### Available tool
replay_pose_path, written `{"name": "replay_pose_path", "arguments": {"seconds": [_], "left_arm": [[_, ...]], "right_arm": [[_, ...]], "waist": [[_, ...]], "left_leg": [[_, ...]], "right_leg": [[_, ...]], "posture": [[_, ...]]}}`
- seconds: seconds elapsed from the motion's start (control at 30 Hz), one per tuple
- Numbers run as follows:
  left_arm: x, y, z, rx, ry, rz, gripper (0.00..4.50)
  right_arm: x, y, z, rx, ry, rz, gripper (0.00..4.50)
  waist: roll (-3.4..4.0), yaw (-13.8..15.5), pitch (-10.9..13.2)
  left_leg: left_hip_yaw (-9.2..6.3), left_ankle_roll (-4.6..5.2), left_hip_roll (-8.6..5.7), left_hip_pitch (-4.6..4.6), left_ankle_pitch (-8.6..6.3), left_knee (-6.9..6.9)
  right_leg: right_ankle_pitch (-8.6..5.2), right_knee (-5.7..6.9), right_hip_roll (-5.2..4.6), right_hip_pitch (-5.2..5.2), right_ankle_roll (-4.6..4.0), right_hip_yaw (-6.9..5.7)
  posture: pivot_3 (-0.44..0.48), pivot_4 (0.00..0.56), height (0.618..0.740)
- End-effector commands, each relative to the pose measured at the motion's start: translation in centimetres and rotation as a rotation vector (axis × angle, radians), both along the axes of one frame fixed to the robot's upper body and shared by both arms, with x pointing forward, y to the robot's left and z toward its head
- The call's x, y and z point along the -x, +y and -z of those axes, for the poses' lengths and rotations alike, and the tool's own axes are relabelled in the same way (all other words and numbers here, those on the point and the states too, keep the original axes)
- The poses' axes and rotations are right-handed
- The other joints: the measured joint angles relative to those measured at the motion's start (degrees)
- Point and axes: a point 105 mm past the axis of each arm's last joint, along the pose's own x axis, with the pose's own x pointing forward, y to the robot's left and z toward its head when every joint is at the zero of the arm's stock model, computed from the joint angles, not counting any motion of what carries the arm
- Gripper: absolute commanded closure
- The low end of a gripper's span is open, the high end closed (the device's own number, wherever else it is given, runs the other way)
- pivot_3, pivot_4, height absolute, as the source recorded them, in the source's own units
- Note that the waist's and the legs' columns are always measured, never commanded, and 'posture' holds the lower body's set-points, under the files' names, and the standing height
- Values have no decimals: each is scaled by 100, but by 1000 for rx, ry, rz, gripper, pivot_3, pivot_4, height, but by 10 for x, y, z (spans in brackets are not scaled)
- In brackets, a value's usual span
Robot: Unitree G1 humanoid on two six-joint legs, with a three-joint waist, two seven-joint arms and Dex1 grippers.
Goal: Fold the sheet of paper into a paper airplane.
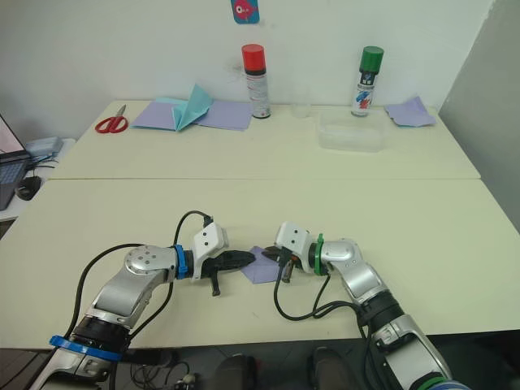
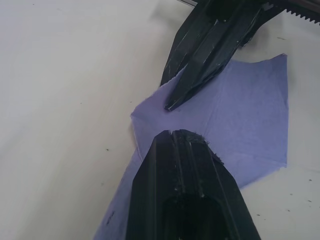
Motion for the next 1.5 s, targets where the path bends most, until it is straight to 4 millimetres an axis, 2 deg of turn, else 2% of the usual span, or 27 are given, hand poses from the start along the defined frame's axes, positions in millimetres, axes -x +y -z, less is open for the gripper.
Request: {"name": "replay_pose_path", "arguments": {"seconds": [0.03, 0.2, 0.37, 0.5, 0.6, 0.8, 0.93, 1.23, 1.37, 1.5], "left_arm": [[2, 15, 18, -52, 66, -53, 4500], [-1, 14, 17, -33, 63, -61, 4500], [0, 11, 16, -15, 69, -57, 4500], [2, 11, 18, -15, 73, -57, 4500], [4, 11, 20, -16, 77, -53, 4500], [5, 11, 20, -19, 79, -46, 4500], [4, 12, 18, -26, 77, -45, 4500], [3, 13, 18, -33, 76, -40, 4500], [3, 13, 18, -36, 74, -38, 4500], [3, 14, 18, -40, 74, -37, 4500]], "right_arm": [[-3, -2, -7, -18, -1, 17, 4481], [-6, -3, -21, -69, -42, 30, 3333], [0, -13, -51, -111, -177, 6, 1534], [9, -17, -69, -123, -263, -28, 1534], [19, -15, -62, -95, -256, -83, 2183], [23, -4, -30, -18, -155, -90, 4427], [20, -4, -14, 38, -109, -59, 4469], [22, -3, -2, 97, -92, -64, 4469], [25, -15, 10, 143, -40, -51, 4469], [19, -33, 11, 142, 15, 34, 4469]], "waist": [[0, 0, 0], [0, -1, 0], [1, 4, 1], [1, 3, 1], [1, 3, 1], [0, 0, 0], [0, 0, 0], [0, -2, 0], [0, -2, 0], [0, 4, -1]], "left_leg": [[0, 0, 0, 1, 0, 0], [0, 0, 0, 4, 0, 0], [0, 0, -1, 4, 0, 0], [0, 0, 0, 4, 0, -2], [-1, 0, 1, 5, 0, -2], [1, 0, 1, 9, 0, -5], [3, 0, -1, 8, 0, -4], [0, 0, 0, 9, 0, -8], [2, 0, -1, 9, 0, -7], [1, 0, -1, 13, 0, -7]], "right_leg": [[0, 0, 0, 1, 0, 0], [0, 0, -1, 4, 0, 0], [0, 0, -1, 3, 0, 0], [-1, -2, -3, 4, 0, 0], [-2, -2, -18, 4, -2, -1], [-7, -2, -20, 5, -11, -1], [-7, -2, -21, 6, -11, 0], [-7, -2, -23, 5, -10, -4], [-7, -3, -24, 5, -11, -3], [-13, -3, -25, 9, -21, -3]], "posture": [[0, 150, 740], [0, 150, 740], [0, 150, 740], [0, 150, 740], [0, 150, 740], [0, 150, 740], [0, 150, 740], [0, 150, 740], [0, 150, 740], [0, 150, 740]]}}
